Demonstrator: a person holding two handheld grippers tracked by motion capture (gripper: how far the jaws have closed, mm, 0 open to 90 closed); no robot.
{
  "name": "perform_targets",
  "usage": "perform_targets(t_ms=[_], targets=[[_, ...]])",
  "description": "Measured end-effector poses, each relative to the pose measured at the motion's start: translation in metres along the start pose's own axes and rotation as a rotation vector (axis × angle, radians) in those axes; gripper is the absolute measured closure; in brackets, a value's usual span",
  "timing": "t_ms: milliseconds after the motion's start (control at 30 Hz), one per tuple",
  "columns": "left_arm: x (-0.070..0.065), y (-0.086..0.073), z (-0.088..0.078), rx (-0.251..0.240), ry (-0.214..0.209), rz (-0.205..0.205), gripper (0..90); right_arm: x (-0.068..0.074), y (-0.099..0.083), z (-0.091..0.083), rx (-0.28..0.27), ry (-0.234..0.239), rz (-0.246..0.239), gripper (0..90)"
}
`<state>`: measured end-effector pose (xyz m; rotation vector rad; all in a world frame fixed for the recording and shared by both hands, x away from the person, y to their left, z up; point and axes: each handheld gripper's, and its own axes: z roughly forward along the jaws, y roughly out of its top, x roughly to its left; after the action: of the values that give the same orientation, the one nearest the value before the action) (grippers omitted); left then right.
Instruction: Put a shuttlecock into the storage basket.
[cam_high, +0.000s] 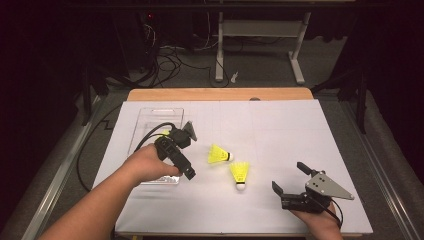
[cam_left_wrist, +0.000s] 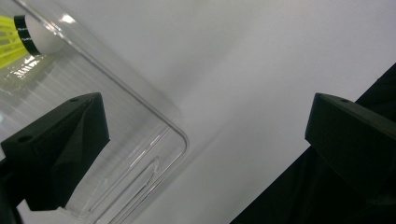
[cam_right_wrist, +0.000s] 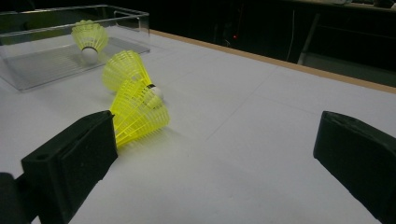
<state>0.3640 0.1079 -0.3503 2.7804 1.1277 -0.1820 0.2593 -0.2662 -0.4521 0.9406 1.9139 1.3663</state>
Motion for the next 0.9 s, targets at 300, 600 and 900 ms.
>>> perform_targets(t_ms=[300, 600, 900], targets=[[-0.012, 0.012, -0.003, -0.01, -0.009, 0.032, 0.7, 0.0, 0.0, 0.0, 0.001, 0.001, -0.002, 0.3], [-0.013, 0.021, 0.003, -0.008, -0.024, 0.043, 0.7, 0.001, 0.0, 0.001, 0.004, 0.004, -0.004, 0.3], [-0.009, 0.029, 0.009, -0.017, -0.036, 0.05, 1.4, 0.001, 0.0, 0.0, 0.0, 0.003, -0.005, 0.3]])
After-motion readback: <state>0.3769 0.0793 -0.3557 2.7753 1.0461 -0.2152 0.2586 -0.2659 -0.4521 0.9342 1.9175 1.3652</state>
